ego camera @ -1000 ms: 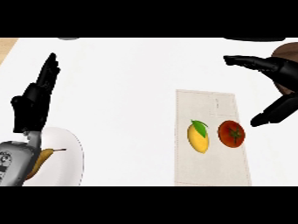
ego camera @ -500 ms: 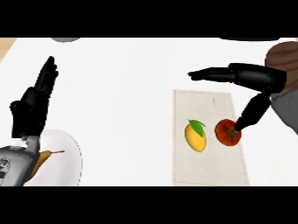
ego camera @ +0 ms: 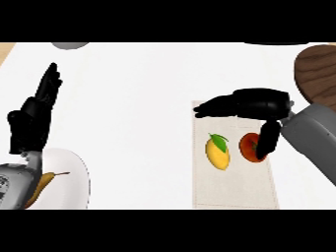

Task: Pick the lemon from the placemat and place it in the bowl

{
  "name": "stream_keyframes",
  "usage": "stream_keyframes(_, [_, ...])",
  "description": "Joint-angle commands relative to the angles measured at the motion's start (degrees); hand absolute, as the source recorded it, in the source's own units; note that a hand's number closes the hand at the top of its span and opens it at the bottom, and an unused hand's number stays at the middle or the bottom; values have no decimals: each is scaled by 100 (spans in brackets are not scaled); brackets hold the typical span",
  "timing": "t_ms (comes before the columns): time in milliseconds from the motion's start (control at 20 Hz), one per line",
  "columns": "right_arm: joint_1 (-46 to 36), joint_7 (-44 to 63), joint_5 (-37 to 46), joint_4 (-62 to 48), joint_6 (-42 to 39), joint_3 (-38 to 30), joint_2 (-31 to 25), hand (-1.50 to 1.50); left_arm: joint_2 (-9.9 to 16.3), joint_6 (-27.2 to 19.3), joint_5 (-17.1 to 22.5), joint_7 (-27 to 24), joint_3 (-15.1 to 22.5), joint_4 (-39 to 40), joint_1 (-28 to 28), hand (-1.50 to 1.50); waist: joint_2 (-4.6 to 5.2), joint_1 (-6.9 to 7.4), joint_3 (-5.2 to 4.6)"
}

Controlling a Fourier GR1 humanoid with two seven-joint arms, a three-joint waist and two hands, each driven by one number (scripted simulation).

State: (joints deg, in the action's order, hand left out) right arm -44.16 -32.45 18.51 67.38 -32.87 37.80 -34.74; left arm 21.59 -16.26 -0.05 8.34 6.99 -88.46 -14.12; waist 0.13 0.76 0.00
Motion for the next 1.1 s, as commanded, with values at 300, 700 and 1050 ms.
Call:
stream_keyframes(300, [105,137,1170,-452,-77,226,695,-150,15,211,-116,606,-264,-464,-120,0,-11,-35,1])
stream_keyframes(700, [124,-338,1785,-1270,61,67,1117,-150,-487,63,-524,42,-61,-545,530,0,-7,-4,1])
stream_keyframes(1050, [249,-656,2315,-1695,264,-116,1490,-150,-476,388,-485,44,-449,-81,132,0,-6,-46,0])
